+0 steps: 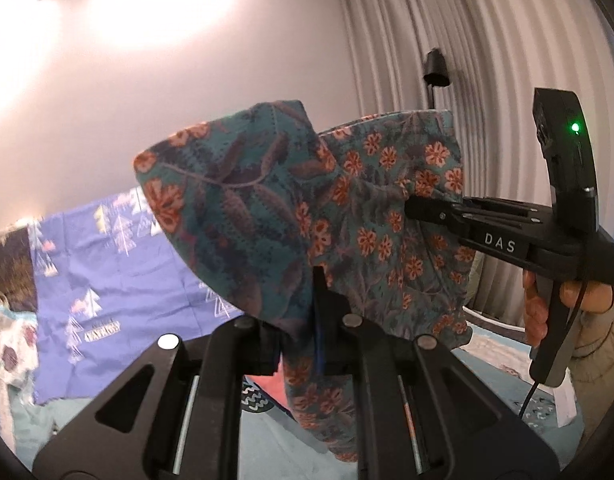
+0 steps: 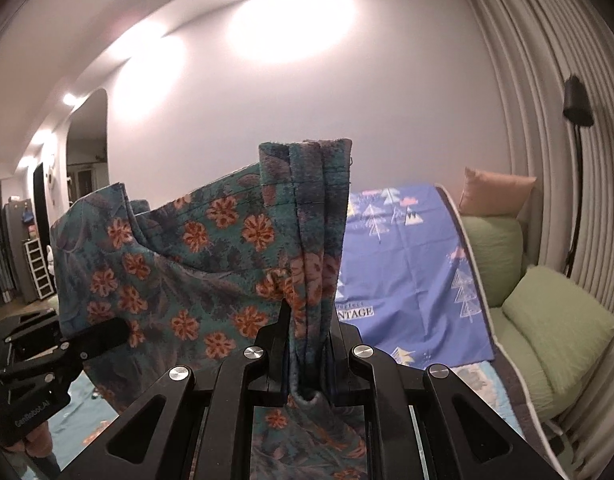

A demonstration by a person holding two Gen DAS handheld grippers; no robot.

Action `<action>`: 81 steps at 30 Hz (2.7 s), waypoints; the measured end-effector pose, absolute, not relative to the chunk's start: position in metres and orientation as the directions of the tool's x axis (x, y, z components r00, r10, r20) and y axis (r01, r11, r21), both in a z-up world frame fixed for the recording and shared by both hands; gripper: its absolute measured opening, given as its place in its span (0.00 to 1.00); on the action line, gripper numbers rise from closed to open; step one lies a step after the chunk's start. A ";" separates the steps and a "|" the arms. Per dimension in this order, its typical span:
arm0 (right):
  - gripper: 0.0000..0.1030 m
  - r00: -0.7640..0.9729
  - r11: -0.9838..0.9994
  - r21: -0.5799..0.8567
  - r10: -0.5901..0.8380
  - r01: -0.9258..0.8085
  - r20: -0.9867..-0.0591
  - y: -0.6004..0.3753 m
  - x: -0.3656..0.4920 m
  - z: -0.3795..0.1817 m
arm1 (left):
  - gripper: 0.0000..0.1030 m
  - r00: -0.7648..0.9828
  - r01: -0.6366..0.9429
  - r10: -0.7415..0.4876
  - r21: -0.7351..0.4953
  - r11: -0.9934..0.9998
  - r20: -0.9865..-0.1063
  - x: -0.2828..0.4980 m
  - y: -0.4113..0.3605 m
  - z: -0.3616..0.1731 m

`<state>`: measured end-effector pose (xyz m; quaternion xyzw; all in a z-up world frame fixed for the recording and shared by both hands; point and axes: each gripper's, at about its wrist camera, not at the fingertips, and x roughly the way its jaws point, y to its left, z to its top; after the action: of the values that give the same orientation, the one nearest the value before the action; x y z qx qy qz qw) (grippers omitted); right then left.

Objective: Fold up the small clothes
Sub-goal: 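Lift the folded shirt with both grippers and carry it onto the clothes stack, then release the shirt on the stack and pull both grippers back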

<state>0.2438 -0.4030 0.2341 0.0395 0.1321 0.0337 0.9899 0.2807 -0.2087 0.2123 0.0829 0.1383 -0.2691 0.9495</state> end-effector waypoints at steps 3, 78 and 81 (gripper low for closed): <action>0.11 0.953 0.995 0.095 0.067 -0.040 -0.296 -0.407 0.284 0.208 | 0.14 0.808 0.523 -0.471 0.063 0.850 -0.353 0.329 -0.214 0.185; 0.83 0.883 0.984 0.087 -0.097 0.153 -0.460 -0.323 0.021 0.068 | 0.99 0.877 0.267 -0.209 0.078 0.960 -0.432 0.072 -0.130 0.070; 0.84 0.880 0.985 0.083 -0.098 0.153 -0.466 -0.321 0.020 0.065 | 0.99 0.874 0.264 -0.207 0.072 0.962 -0.440 0.071 -0.129 0.068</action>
<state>0.0202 -0.3208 0.0650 0.0588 0.2367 -0.0649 0.9676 0.0709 -0.1293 0.0680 0.0651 0.2196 -0.1218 0.9658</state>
